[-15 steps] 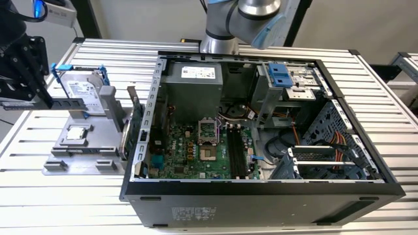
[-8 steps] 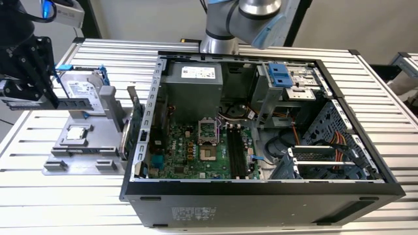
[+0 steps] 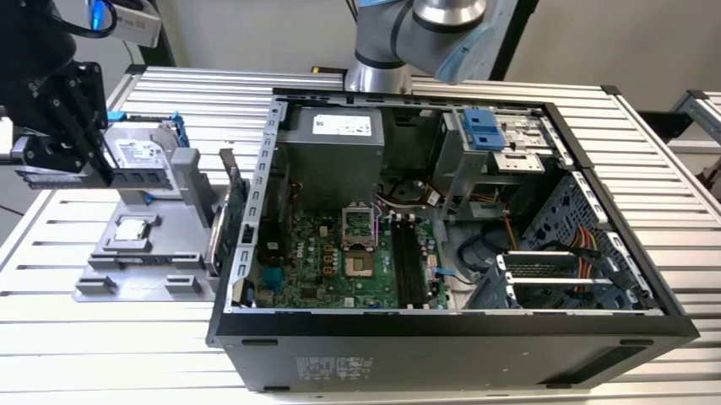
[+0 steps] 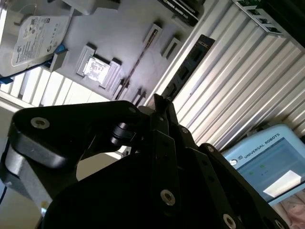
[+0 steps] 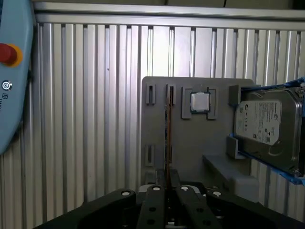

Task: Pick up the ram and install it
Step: 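Pick up the ram and move it above insertion slot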

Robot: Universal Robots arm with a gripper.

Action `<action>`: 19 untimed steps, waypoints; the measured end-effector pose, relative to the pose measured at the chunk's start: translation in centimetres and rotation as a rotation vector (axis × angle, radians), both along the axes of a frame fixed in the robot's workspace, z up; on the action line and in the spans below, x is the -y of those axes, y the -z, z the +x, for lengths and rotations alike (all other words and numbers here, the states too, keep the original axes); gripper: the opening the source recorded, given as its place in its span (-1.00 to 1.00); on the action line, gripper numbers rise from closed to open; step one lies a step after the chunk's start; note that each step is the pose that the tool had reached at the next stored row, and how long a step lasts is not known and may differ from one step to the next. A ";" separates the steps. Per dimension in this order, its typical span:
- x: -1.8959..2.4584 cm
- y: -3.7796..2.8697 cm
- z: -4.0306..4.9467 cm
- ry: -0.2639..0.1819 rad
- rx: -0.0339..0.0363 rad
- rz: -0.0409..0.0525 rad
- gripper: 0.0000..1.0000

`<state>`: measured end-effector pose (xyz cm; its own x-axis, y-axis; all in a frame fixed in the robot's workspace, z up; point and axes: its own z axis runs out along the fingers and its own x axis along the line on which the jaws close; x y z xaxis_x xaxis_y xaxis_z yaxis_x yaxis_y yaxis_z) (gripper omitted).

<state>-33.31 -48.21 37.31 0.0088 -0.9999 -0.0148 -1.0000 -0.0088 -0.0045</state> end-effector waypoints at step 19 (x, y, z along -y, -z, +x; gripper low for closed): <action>-0.11 -0.37 2.47 0.001 -0.0013 0.0001 -1.00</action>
<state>-30.84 -48.10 37.68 0.0079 -0.9999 -0.0149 -1.0000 -0.0079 -0.0033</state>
